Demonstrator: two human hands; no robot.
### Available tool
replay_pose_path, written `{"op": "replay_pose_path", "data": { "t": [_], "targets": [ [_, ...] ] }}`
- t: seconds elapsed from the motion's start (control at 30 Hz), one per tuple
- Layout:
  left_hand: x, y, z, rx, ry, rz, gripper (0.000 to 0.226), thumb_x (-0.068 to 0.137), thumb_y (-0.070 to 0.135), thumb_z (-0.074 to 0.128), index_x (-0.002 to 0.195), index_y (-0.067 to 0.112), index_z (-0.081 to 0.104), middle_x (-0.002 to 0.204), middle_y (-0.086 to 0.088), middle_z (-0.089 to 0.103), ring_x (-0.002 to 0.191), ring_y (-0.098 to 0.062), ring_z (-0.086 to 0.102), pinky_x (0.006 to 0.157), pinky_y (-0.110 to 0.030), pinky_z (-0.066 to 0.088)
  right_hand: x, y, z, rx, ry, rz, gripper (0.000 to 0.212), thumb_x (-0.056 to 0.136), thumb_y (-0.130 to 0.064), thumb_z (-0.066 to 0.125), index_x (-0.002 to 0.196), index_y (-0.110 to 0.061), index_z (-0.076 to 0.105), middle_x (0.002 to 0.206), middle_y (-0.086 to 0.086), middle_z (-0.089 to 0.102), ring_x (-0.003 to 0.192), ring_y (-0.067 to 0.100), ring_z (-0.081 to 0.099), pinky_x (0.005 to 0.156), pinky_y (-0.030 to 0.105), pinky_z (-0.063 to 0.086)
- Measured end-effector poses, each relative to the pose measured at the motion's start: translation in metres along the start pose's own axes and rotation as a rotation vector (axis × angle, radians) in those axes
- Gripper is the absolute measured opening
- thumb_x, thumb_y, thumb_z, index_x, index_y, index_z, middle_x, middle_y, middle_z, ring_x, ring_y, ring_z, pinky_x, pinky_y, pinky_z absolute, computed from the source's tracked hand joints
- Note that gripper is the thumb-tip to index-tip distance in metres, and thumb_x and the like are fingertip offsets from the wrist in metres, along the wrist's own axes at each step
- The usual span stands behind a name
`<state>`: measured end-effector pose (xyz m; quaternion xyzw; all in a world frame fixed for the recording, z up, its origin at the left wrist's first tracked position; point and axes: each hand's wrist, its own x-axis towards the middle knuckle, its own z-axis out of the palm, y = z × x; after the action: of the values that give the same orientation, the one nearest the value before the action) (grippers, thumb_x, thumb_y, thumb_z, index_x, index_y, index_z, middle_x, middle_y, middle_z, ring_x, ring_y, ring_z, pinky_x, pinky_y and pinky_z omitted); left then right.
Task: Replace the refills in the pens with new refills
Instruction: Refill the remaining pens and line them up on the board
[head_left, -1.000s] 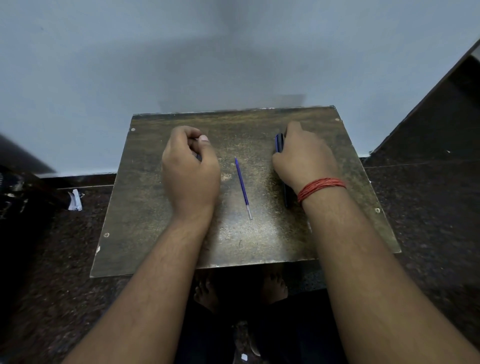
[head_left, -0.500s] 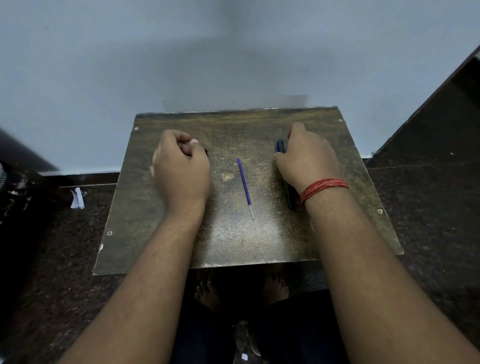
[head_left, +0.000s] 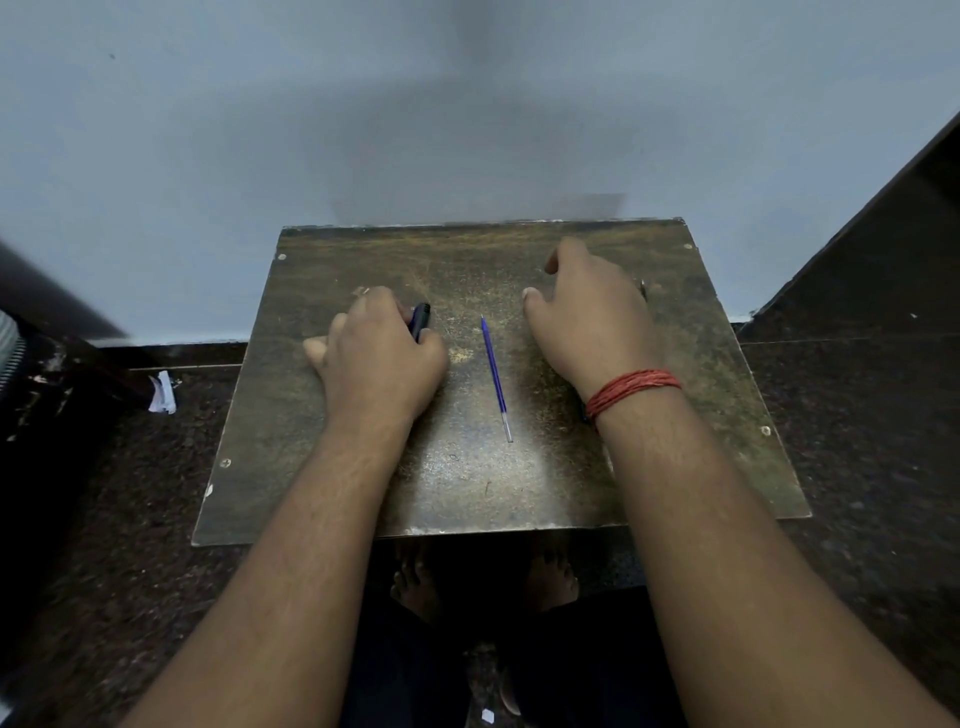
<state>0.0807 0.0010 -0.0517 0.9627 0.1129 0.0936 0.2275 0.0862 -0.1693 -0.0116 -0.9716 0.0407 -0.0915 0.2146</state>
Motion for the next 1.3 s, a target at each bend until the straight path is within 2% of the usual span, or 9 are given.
{"op": "replay_pose_path", "data": {
  "t": [0.13,0.23,0.37,0.47,0.63,0.83,0.97,1.1,1.3],
  "targets": [
    [-0.001,0.002,0.000,-0.023,0.026,-0.001,0.020,0.091,0.035,0.054,0.097,0.016,0.056,0.097,-0.002,0.064,0.097,-0.028,0.059,0.094,-0.047,0.035,-0.005,-0.010,0.006,0.018,-0.011,-0.054,0.029,0.096,-0.032,0.056,0.117,-0.013,0.054,0.106,0.005,0.067,0.104,0.029,0.060,0.080,0.035,0.046],
    [-0.002,0.008,0.000,-0.117,0.084,0.038,0.017,0.096,0.033,0.051,0.095,0.016,0.053,0.096,-0.002,0.063,0.093,-0.028,0.059,0.087,-0.044,0.044,-0.006,-0.014,0.005,0.045,-0.024,-0.071,0.027,0.096,-0.032,0.056,0.117,-0.015,0.056,0.108,0.004,0.067,0.103,0.026,0.060,0.083,0.035,0.048],
    [-0.001,0.022,-0.002,-0.505,0.107,0.064,0.007,0.100,0.026,0.051,0.095,0.023,0.053,0.093,0.001,0.062,0.091,-0.023,0.060,0.073,-0.030,0.040,0.000,-0.011,0.002,0.352,-0.050,0.040,0.016,0.095,-0.030,0.059,0.105,-0.018,0.062,0.093,-0.003,0.065,0.088,0.016,0.060,0.078,0.029,0.048],
    [-0.005,0.031,-0.002,-0.787,-0.017,0.062,0.011,0.101,0.029,0.052,0.091,0.032,0.056,0.079,0.006,0.060,0.069,-0.018,0.060,0.063,-0.039,0.051,0.006,-0.009,0.001,0.659,-0.047,0.119,0.014,0.096,-0.033,0.060,0.095,-0.020,0.065,0.084,-0.004,0.067,0.076,0.011,0.060,0.070,0.027,0.047],
    [-0.015,0.041,0.004,-0.945,-0.240,0.138,0.012,0.102,0.023,0.054,0.092,0.029,0.057,0.076,0.010,0.062,0.053,-0.010,0.051,0.049,-0.026,0.041,0.006,-0.007,0.000,0.907,-0.141,0.139,0.016,0.095,-0.030,0.065,0.091,-0.016,0.069,0.077,-0.006,0.067,0.063,0.001,0.057,0.059,0.020,0.042],
    [-0.022,0.043,0.004,-0.773,-0.240,0.232,0.014,0.104,0.024,0.052,0.091,0.025,0.058,0.071,0.005,0.055,0.058,0.000,0.046,0.055,-0.017,0.038,0.010,-0.003,-0.003,1.017,0.015,0.238,0.018,0.096,-0.025,0.064,0.078,-0.021,0.062,0.071,0.000,0.061,0.064,0.012,0.056,0.057,0.026,0.041],
    [-0.024,0.043,0.005,-0.709,-0.169,0.243,0.017,0.105,0.030,0.050,0.093,0.024,0.061,0.075,0.008,0.060,0.068,-0.007,0.054,0.058,-0.022,0.041,0.006,-0.008,-0.003,1.008,-0.071,0.194,0.018,0.096,-0.025,0.063,0.080,-0.017,0.064,0.071,-0.003,0.064,0.063,0.009,0.060,0.055,0.025,0.046],
    [-0.023,0.037,0.006,-0.660,-0.111,0.243,0.030,0.105,0.036,0.047,0.091,0.018,0.065,0.078,-0.003,0.067,0.077,-0.018,0.060,0.066,-0.031,0.044,0.003,-0.011,-0.002,0.960,-0.119,0.144,0.021,0.098,-0.022,0.061,0.090,-0.002,0.066,0.074,0.003,0.064,0.063,0.011,0.059,0.055,0.028,0.048],
    [-0.022,0.041,0.004,-0.630,-0.097,0.279,0.032,0.105,0.041,0.045,0.097,0.021,0.068,0.080,-0.010,0.068,0.075,-0.023,0.061,0.067,-0.044,0.045,0.002,-0.012,-0.005,1.105,-0.077,0.169,0.018,0.099,-0.016,0.059,0.083,-0.012,0.065,0.070,-0.003,0.062,0.060,0.007,0.057,0.055,0.023,0.046]
  ]
}}
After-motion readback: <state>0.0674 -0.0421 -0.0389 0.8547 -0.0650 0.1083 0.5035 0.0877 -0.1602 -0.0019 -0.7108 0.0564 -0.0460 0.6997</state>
